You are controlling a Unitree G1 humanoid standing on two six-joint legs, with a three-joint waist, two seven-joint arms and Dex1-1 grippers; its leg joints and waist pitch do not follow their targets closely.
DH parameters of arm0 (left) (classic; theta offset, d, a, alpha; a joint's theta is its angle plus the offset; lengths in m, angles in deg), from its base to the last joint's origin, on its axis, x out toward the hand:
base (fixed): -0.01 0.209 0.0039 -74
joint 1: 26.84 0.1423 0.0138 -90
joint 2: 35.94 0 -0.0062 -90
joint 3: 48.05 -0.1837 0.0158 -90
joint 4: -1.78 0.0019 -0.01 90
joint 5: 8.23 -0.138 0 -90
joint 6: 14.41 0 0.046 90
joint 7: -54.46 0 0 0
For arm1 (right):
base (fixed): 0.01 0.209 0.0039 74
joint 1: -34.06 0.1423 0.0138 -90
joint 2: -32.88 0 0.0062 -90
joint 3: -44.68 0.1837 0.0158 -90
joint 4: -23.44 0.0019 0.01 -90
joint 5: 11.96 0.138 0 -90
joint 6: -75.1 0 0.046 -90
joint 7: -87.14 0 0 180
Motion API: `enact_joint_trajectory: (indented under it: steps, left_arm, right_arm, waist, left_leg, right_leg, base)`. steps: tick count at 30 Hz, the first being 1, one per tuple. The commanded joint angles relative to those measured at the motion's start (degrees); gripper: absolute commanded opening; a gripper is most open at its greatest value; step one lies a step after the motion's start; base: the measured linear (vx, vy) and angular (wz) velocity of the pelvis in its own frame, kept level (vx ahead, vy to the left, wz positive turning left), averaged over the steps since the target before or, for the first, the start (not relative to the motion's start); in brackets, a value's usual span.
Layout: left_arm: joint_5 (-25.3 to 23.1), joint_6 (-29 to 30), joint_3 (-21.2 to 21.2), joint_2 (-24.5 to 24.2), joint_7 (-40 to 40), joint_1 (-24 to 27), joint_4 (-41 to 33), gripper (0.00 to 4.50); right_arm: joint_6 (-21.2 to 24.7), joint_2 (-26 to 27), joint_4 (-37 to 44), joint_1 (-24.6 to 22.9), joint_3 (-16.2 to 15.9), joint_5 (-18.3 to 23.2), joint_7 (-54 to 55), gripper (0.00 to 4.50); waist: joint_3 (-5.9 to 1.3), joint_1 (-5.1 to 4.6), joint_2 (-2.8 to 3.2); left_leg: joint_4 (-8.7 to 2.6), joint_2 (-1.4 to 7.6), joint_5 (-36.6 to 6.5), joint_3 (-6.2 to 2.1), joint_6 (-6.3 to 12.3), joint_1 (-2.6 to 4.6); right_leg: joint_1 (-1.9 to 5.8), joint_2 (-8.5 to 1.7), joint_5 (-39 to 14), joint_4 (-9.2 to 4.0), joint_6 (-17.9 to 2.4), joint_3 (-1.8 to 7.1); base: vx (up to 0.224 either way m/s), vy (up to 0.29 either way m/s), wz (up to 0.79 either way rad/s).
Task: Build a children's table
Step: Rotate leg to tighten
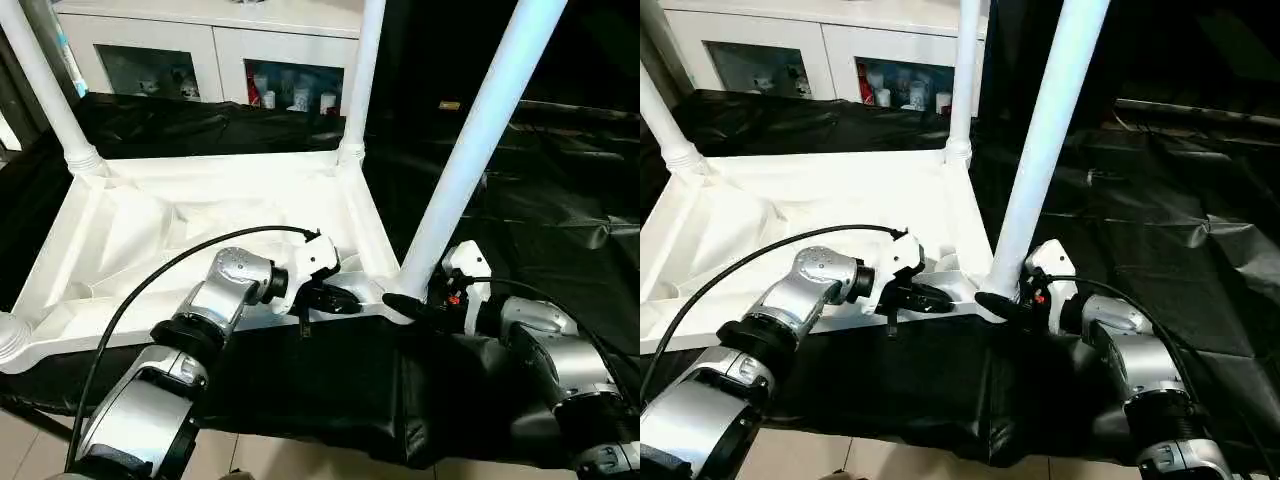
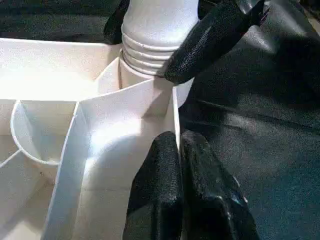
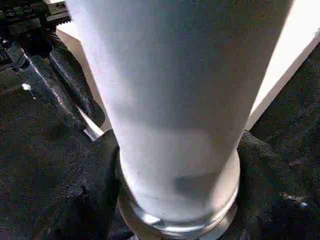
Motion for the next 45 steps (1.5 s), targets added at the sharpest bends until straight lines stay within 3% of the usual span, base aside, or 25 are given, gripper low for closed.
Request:
enact_joint_trajectory:
  steps: [1, 5, 7, 9, 10, 12, 15, 16, 20, 21, 22, 26, 29, 32, 34, 37, 45]
  left_arm:
    - [1.46, 0.00, -0.21, 0.46, -1.65, 1.45, -0.29, 0.00]
    - [0.32, 0.75, -0.17, 1.05, 1.92, 1.31, 0.67, 0.00]
    - [-0.84, 1.10, 0.63, 2.62, 8.46, 0.18, 2.96, 0.00]
    - [-1.31, 1.21, 0.74, 3.31, 10.73, -0.28, 3.77, 0.00]
    - [-2.78, 2.44, 1.11, 5.54, 18.77, -1.78, 6.03, 0.00]
    - [-3.45, 3.32, 1.52, 7.08, 23.89, -2.76, 7.38, 0.00]
    - [-3.39, 3.69, 1.90, 8.04, 26.12, -3.28, 7.90, 0.00]
    - [-3.51, 3.94, 1.98, 10.48, 29.96, -4.44, 8.98, 0.00]
    - [-3.67, 3.11, 1.86, 11.23, 30.08, -4.69, 9.39, 0.00]
    - [-3.86, 1.73, 1.46, 11.39, 28.71, -4.49, 9.34, 0.00]
    - [-3.87, 1.63, 1.39, 11.37, 28.44, -4.44, 9.33, 0.00]
    - [-3.83, 0.29, 0.64, 10.52, 26.21, -3.68, 9.12, 0.00]
    - [-3.55, -0.70, 0.13, 9.49, 23.67, -3.20, 8.81, 0.00]
    - [-2.97, -1.93, -0.45, 7.59, 17.84, -2.02, 7.61, 0.00]
    - [-2.52, -2.41, -0.63, 6.55, 14.60, -1.46, 6.84, 0.00]
    - [-1.57, -2.95, -1.24, 3.97, 7.67, -0.25, 4.98, 0.00]
    - [-0.52, -3.81, -1.77, 0.80, 0.57, 1.18, 2.33, 0.00]
  right_arm:
    - [0.82, 0.67, 1.26, -0.92, -1.05, 0.44, -1.35, 2.76]
    - [1.52, 2.48, -0.92, -0.90, -0.22, -1.60, 4.96, 2.75]
    - [1.23, 6.61, -7.69, 1.41, 3.50, -3.37, 18.76, 2.75]
    - [0.98, 7.83, -9.61, 2.08, 4.49, -3.80, 22.74, 2.74]
    - [0.79, 11.22, -13.38, 3.65, 7.41, -4.18, 34.04, 2.74]
    - [1.19, 13.29, -15.33, 4.62, 9.18, -3.97, 40.48, 2.74]
    - [1.36, 14.44, -16.11, 5.13, 9.44, -4.38, 43.46, 2.74]
    - [0.36, 18.31, -17.08, 6.28, 8.25, -5.73, 47.56, 2.74]
    - [-0.86, 19.71, -17.23, 6.65, 7.02, -6.58, 46.50, 2.74]
    - [-2.98, 20.04, -16.56, 6.44, 5.63, -7.62, 44.47, 3.30]
    - [-3.22, 20.06, -16.52, 6.43, 5.63, -7.51, 44.23, 3.44]
    - [-5.04, 19.11, -16.10, 6.42, 5.91, -6.29, 42.33, 3.78]
    - [-5.54, 17.42, -14.59, 5.98, 5.39, -6.34, 38.89, 3.86]
    - [-4.74, 13.20, -10.49, 3.89, 3.75, -6.23, 30.32, 3.86]
    - [-4.41, 10.33, -8.31, 2.54, 2.11, -6.89, 25.67, 3.86]
    - [-4.63, 4.10, -4.14, -0.03, -0.35, -7.56, 17.34, 3.86]
    - [-4.41, -1.71, -1.54, -0.28, 0.32, -5.37, 8.30, 3.86]
  waist:
    - [-2.95, 0.18, -1.10]
    - [-2.81, 0.03, -1.01]
    - [-2.53, -0.34, -0.92]
    - [-2.48, -1.04, -0.85]
    - [-2.53, -1.43, -0.36]
    - [-2.51, -1.89, -0.63]
    - [-2.70, -1.64, -0.71]
    - [-2.76, -1.73, -0.46]
    - [-2.80, -1.65, -0.56]
    - [-2.80, -1.63, -0.55]
    - [-2.80, -1.61, -0.60]
    - [-2.76, -1.49, -0.93]
    - [-2.75, -1.50, -0.84]
    - [-2.84, -1.35, -1.01]
    - [-2.84, -0.89, -1.20]
    - [-2.82, -0.53, -0.95]
    - [-2.92, -0.14, -0.94]
  left_leg:
    - [-2.99, 3.39, -7.68, -1.43, 5.54, 0.02]
    - [-3.08, 3.32, -8.40, -1.43, 5.16, 0.12]
    - [-3.31, 3.30, -10.74, -1.50, 3.81, 0.36]
    - [-3.75, 3.31, -13.67, -2.05, 1.07, 0.36]
    - [-3.88, 3.50, -14.61, -2.09, 0.09, 0.66]
    - [-3.96, 3.43, -16.67, -2.18, -0.71, 0.93]
    - [-3.77, 3.31, -15.19, -1.88, 0.50, 0.73]
    - [-3.76, 3.16, -14.33, -1.83, 0.61, 0.59]
    - [-3.80, 3.23, -14.43, -1.91, 1.17, 0.49]
    - [-3.82, 3.24, -14.69, -1.90, 1.39, 0.47]
    - [-3.80, 3.23, -14.49, -1.89, 1.52, 0.44]
    - [-3.83, 3.27, -14.02, -1.89, 2.09, 0.40]
    - [-3.78, 3.25, -13.52, -1.84, 2.74, 0.25]
    - [-3.64, 3.22, -11.95, -1.76, 3.65, 0.14]
    - [-3.34, 3.28, -10.31, -1.58, 5.28, 0.16]
    - [-3.34, 3.39, -9.38, -1.54, 5.87, 0.15]
    - [-3.27, 3.46, -9.48, -1.50, 5.57, 0.25]
  right_leg:
    - [2.70, -4.79, -8.06, -4.39, -12.66, 2.99]
    - [2.53, -4.79, -9.53, -4.62, -12.53, 2.97]
    - [2.14, -4.88, -14.30, -5.18, -11.76, 2.99]
    - [2.22, -5.11, -22.70, -5.80, -9.44, 2.83]
    - [1.71, -4.98, -22.27, -5.77, -9.35, 3.03]
    - [1.58, -4.86, -22.46, -5.98, -9.45, 3.04]
    - [1.74, -4.83, -17.55, -5.74, -10.05, 3.33]
    - [1.71, -4.78, -15.96, -5.66, -10.21, 3.39]
    - [1.96, -4.80, -15.50, -5.63, -9.99, 3.28]
    - [1.95, -4.78, -15.39, -5.66, -9.88, 3.24]
    - [1.99, -4.84, -15.16, -5.66, -9.80, 3.28]
    - [2.09, -4.91, -15.32, -5.65, -9.92, 3.25]
    - [2.18, -4.85, -14.21, -5.52, -10.16, 3.25]
    - [2.41, -4.86, -12.06, -5.31, -10.79, 3.23]
    - [2.60, -4.85, -9.48, -5.10, -11.10, 3.32]
    - [2.67, -4.86, -8.15, -4.89, -11.85, 3.27]
    - [2.76, -4.83, -7.35, -4.66, -13.27, 3.15]
  base:
    - [0.000, 0.000, 0.00]
    - [0.000, 0.000, 0.00]
    - [0.000, 0.000, 0.00]
    - [0.000, 0.000, 0.00]
    - [0.000, 0.000, 0.00]
    - [0.000, 0.000, 0.00]
    - [0.000, 0.000, 0.00]
    - [0.000, 0.000, 0.00]
    - [0.000, 0.000, 0.00]
    - [0.000, 0.000, 0.00]
    - [0.000, 0.000, 0.00]
    - [0.000, 0.000, 0.00]
    - [0.000, 0.000, 0.00]
    - [0.000, 0.000, 0.00]
    - [0.000, 0.000, 0.00]
    - [0.000, 0.000, 0.00]
    - [0.000, 0.000, 0.00]
